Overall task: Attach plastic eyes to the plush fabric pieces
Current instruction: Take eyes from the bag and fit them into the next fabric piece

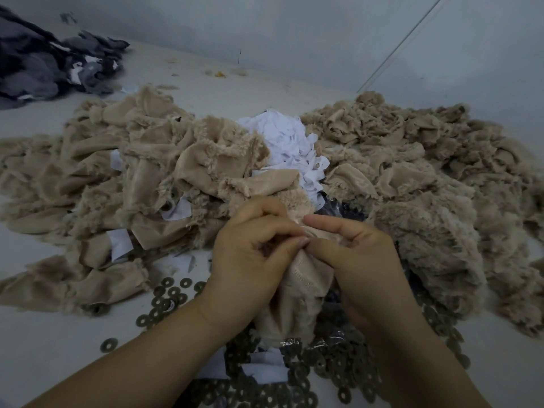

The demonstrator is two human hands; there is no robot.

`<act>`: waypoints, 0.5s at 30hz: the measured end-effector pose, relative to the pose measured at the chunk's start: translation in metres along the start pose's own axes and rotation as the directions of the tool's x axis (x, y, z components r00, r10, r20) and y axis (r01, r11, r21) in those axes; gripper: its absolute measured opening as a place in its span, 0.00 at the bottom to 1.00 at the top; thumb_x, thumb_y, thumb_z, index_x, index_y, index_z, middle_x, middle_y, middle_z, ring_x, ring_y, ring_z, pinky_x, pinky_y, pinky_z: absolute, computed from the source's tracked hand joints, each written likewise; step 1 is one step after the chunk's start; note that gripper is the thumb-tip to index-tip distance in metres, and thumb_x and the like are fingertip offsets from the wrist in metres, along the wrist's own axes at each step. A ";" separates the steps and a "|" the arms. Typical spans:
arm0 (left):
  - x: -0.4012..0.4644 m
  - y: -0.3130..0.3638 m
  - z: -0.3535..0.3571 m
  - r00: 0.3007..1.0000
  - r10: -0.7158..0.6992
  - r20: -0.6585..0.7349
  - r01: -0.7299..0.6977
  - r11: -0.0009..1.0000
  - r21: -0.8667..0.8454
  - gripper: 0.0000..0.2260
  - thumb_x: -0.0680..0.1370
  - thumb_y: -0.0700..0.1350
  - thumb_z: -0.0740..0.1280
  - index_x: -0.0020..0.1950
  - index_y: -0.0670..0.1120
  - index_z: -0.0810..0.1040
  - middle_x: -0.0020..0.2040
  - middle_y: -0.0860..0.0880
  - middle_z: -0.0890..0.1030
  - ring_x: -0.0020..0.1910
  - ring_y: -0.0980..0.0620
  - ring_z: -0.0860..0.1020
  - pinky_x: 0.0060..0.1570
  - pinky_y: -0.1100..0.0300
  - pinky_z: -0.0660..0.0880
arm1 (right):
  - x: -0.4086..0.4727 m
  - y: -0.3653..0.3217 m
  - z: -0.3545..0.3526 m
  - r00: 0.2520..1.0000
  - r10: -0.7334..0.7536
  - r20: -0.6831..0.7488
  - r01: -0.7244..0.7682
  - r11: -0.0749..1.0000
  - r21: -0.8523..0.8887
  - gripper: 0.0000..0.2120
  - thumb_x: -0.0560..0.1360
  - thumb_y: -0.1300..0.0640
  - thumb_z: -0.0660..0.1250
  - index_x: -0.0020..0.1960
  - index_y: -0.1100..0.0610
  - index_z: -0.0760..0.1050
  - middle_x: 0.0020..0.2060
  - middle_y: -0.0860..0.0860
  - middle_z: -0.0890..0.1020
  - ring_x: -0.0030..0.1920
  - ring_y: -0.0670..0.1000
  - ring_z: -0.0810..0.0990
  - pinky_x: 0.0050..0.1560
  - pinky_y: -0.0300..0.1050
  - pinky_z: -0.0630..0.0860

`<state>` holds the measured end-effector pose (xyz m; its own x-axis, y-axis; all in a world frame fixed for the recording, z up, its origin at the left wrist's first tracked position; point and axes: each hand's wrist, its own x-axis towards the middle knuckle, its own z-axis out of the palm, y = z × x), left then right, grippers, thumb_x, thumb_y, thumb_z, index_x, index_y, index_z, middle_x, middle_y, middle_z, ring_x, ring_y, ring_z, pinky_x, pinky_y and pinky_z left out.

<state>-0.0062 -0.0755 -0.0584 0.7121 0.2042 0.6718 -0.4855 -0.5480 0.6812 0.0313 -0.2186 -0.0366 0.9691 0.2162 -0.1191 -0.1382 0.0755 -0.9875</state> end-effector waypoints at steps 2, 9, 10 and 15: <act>-0.001 -0.003 0.001 1.000 0.000 0.004 0.000 1.000 -0.028 0.02 0.72 0.37 0.75 0.44 0.41 0.85 0.44 0.49 0.81 0.45 0.59 0.79 0.46 0.70 0.74 | 0.002 -0.001 -0.001 0.997 0.080 0.014 -0.081 0.991 0.108 0.10 0.71 0.70 0.73 0.48 0.58 0.85 0.44 0.59 0.87 0.47 0.56 0.87 0.42 0.44 0.83; -0.003 -0.010 0.000 1.000 -0.008 0.029 0.009 0.999 -0.046 0.05 0.71 0.40 0.76 0.45 0.41 0.86 0.45 0.48 0.83 0.45 0.58 0.81 0.47 0.68 0.76 | 0.006 0.001 -0.003 0.983 0.182 0.039 -0.185 0.972 0.142 0.08 0.74 0.68 0.69 0.50 0.59 0.84 0.44 0.60 0.87 0.48 0.57 0.87 0.43 0.46 0.83; -0.003 -0.010 0.000 1.000 0.004 0.027 -0.004 1.000 -0.026 0.05 0.71 0.40 0.76 0.45 0.41 0.86 0.46 0.48 0.82 0.46 0.58 0.80 0.47 0.69 0.75 | 0.006 0.002 -0.003 0.983 0.178 0.034 -0.181 0.976 0.121 0.08 0.75 0.68 0.69 0.49 0.58 0.84 0.44 0.60 0.87 0.48 0.57 0.87 0.44 0.47 0.82; -0.008 -0.012 -0.003 0.976 0.212 0.044 -0.217 0.963 0.161 0.07 0.73 0.37 0.75 0.49 0.37 0.84 0.55 0.42 0.80 0.57 0.48 0.78 0.60 0.60 0.73 | 0.005 0.001 0.000 0.983 0.182 0.011 -0.182 0.978 0.102 0.09 0.75 0.67 0.70 0.50 0.57 0.84 0.45 0.57 0.88 0.48 0.56 0.87 0.44 0.46 0.83</act>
<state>-0.0076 -0.0681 -0.0706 0.6142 0.0476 0.7877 -0.5401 -0.7024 0.4636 0.0366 -0.2175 -0.0379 0.9255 0.2372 -0.2953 -0.3323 0.1339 -0.9336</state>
